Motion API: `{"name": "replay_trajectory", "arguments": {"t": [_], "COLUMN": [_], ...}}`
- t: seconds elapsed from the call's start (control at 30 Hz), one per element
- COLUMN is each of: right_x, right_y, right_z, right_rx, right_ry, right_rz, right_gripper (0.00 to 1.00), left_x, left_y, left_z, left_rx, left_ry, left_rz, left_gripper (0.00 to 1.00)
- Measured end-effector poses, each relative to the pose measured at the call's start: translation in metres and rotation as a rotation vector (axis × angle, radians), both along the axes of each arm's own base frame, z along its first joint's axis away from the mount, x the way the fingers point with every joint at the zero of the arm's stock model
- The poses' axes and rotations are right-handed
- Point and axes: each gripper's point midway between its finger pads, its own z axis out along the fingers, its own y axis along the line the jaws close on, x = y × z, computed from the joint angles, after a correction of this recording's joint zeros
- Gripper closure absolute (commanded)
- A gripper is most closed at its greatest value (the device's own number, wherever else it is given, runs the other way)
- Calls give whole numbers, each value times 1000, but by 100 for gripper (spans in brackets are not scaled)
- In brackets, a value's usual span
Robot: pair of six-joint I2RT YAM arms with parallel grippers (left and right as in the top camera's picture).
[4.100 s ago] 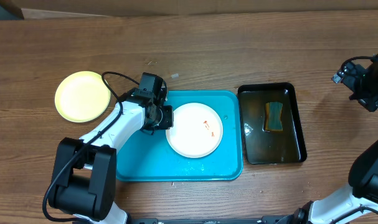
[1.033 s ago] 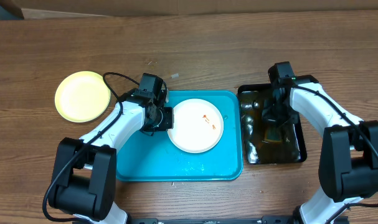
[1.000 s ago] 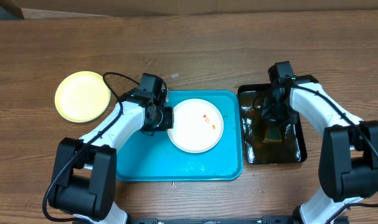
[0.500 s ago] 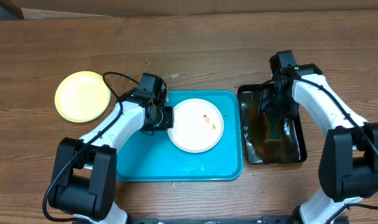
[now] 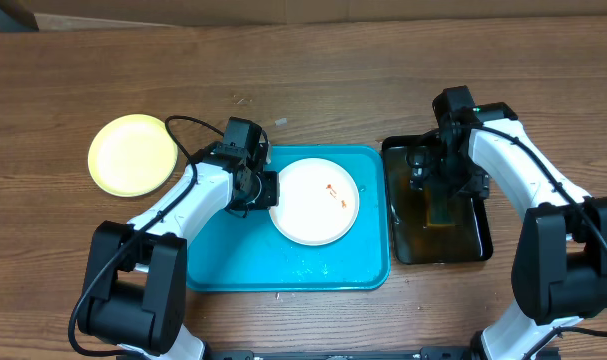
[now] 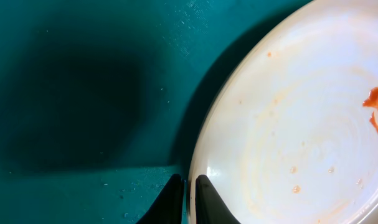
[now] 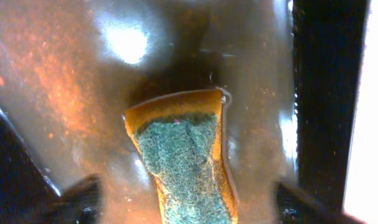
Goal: Clean dirty plates on tray and stack at the side
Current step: 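Rub the held sponge in the water of the black tray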
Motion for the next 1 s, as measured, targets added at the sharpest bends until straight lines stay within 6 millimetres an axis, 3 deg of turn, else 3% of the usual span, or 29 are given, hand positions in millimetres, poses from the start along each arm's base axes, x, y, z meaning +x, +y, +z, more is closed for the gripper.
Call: {"name": "replay_trajectory", "arguments": {"t": [0.23,0.47,0.5,0.53,0.63,0.7,0.73,0.9,1.0], "right_x": [1,-8,-9,-10,-13,-14,-14,-18,-8], "right_y": [0,2,4,6,9,10,10,10,11], "right_z": [-4,-31,-34,-36,-40,-40,-40,-34,-24], "right_rx": [-2,23,34,47,63,70,71,69,73], "right_ry": [-9,-16,-15,-16,-8,-5,-5,24,1], "right_rz": [2,1,1,1,7,6,5,5,7], "right_gripper": [44,45,48,57,93,96,96,96,96], "left_x": [0,0,0,0,0,0,0,1,2], "left_y": [0,0,0,0,0,0,0,0,1], "left_z": [0,0,0,0,0,0,0,0,0], "left_rx": [0,0,0,0,0,0,0,-1,7], "left_ry": [0,1,0,1,1,1,0,-5,-8], "left_rz": [0,0,0,0,0,0,0,-1,11], "left_gripper": [89,86,86,86,86,87,95,96,96]}}
